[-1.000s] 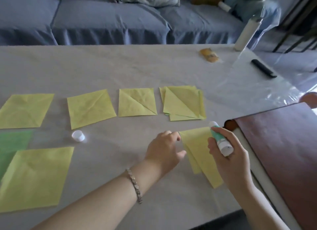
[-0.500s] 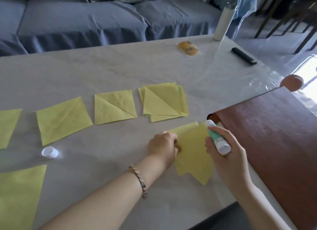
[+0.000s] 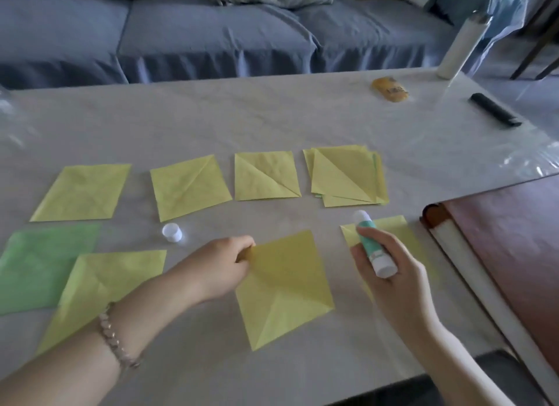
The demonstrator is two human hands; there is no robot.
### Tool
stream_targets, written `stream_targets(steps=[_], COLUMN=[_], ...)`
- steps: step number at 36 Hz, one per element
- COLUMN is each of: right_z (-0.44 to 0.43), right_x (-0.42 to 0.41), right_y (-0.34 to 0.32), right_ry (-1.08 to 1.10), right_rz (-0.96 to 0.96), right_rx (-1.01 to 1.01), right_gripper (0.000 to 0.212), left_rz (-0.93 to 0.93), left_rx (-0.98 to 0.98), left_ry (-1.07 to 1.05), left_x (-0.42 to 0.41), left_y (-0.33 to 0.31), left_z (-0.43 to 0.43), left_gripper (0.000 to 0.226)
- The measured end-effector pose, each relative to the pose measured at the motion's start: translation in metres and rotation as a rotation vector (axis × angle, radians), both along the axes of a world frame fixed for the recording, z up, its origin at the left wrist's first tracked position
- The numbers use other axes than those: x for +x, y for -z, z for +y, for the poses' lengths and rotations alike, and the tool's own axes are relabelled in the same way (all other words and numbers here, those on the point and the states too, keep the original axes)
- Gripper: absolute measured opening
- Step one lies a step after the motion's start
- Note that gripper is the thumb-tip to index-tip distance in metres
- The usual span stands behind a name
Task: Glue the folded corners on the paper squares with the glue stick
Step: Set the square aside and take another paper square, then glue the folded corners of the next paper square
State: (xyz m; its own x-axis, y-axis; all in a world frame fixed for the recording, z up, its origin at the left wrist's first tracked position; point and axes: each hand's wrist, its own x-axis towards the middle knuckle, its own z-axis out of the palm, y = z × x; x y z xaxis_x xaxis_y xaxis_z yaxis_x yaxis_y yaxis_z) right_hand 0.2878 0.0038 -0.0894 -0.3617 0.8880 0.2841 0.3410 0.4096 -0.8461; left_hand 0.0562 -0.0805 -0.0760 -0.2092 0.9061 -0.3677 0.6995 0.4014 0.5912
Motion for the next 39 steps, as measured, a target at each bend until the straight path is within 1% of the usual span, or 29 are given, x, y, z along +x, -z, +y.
stream_targets(steps=[1, 3, 5, 7, 12, 15, 17, 19, 21, 25, 28, 31, 35, 39], right_z=[-0.005, -0.012, -0.016, -0.020, -0.026, -0.027, -0.029, -0.030, -0.032, -0.034, -0.030, -0.026, -0.018, -0.009], right_x=[-0.007, -0.022, -0.037, -0.049, -0.066, -0.069, -0.068, -0.065, -0.062, -0.059, -0.057, -0.057, -0.061, -0.071], right_y=[0.004, 0.011, 0.019, 0.024, 0.030, 0.031, 0.034, 0.038, 0.043, 0.047, 0.045, 0.032, 0.010, -0.004], right_ry=[-0.005, -0.015, -0.036, -0.063, -0.019, 0.024, 0.054, 0.078, 0.096, 0.090, 0.106, 0.128, 0.095, 0.027], right_rz=[-0.005, 0.000, 0.020, 0.033, 0.087, 0.101, 0.075, 0.040, 0.008, -0.058, -0.066, -0.024, 0.034, 0.021], right_rx=[-0.030, -0.114, -0.215, -0.267, -0.248, -0.251, -0.224, -0.189, -0.181, -0.149, -0.081, -0.053, -0.133, -0.158], right_gripper=[0.038, 0.044, 0.046, 0.046, 0.053, 0.055, 0.055, 0.054, 0.051, 0.045, 0.030, 0.019, 0.013, 0.004], left_rz=[0.012, 0.103, 0.200, 0.229, 0.275, 0.355, 0.389, 0.416, 0.446, 0.460, 0.464, 0.440, 0.404, 0.416], left_rx=[0.006, 0.029, 0.067, 0.108, 0.208, 0.362, 0.437, 0.428, 0.401, 0.292, 0.265, 0.277, 0.343, 0.370], left_ry=[-0.005, 0.012, 0.038, 0.058, 0.045, -0.033, -0.065, -0.027, 0.009, 0.054, 0.068, 0.046, 0.009, -0.002], left_x=[-0.002, -0.006, -0.008, -0.009, -0.009, 0.000, 0.008, 0.023, 0.037, 0.050, 0.051, 0.051, 0.052, 0.053], left_y=[0.002, 0.008, 0.015, 0.021, 0.029, 0.034, 0.045, 0.057, 0.069, 0.085, 0.087, 0.085, 0.085, 0.085], left_z=[-0.004, -0.011, -0.017, -0.022, -0.028, -0.032, -0.038, -0.047, -0.056, -0.066, -0.068, -0.071, -0.073, -0.072], left_gripper=[0.014, 0.022, 0.036, 0.046, 0.061, 0.070, 0.073, 0.070, 0.052, 0.056, 0.057, 0.057, 0.051, 0.050])
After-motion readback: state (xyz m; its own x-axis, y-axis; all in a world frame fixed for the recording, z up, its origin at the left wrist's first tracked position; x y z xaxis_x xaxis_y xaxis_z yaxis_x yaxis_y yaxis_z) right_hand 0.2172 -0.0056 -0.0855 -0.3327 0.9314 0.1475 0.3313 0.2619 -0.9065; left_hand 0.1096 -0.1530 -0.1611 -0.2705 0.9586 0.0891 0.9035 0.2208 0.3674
